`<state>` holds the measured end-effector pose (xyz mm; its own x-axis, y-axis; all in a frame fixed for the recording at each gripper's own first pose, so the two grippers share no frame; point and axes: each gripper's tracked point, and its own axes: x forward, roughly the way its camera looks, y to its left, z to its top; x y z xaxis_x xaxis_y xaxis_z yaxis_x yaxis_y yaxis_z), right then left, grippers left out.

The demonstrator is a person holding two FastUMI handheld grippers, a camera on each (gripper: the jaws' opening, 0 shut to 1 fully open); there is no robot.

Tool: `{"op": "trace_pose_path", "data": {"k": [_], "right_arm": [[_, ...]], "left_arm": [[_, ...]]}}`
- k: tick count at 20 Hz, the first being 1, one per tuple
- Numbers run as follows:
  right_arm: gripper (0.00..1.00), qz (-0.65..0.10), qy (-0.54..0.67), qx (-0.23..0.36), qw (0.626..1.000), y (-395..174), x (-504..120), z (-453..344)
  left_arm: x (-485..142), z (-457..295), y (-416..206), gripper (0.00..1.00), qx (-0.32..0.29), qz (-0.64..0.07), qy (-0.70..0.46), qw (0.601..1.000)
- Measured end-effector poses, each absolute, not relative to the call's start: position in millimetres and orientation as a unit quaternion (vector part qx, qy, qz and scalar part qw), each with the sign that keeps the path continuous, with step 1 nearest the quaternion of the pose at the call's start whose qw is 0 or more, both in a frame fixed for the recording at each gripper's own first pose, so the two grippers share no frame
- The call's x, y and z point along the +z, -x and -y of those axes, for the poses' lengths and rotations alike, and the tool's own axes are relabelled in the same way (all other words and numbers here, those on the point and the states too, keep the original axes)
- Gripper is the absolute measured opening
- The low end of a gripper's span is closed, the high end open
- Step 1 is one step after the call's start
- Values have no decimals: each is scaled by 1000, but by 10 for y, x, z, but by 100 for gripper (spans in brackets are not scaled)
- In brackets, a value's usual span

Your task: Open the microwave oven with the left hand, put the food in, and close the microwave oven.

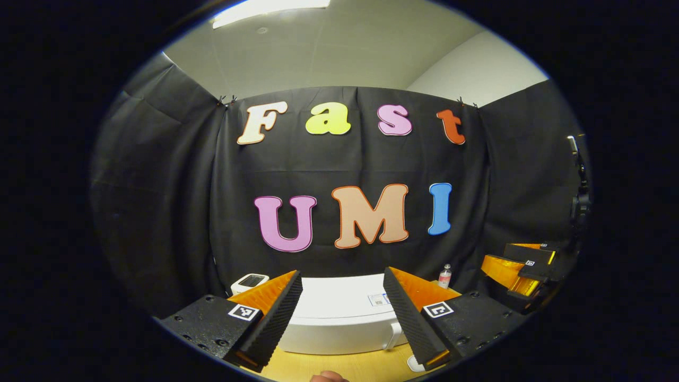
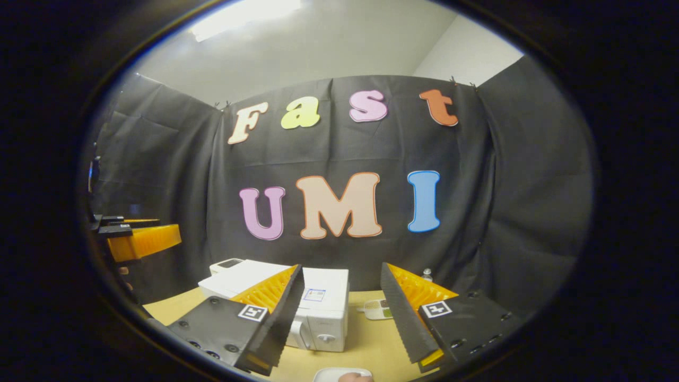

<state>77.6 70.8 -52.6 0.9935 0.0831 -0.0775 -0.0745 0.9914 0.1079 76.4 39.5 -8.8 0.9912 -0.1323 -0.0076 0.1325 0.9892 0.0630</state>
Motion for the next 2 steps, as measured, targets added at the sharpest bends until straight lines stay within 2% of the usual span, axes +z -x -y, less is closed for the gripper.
{"op": "trace_pose_path", "data": {"k": [2], "right_arm": [[82, -40, -43, 39, 998, -706, -500, -714]], "left_arm": [[-159, -390, -728, 96, -67, -11, -30, 997]]}}
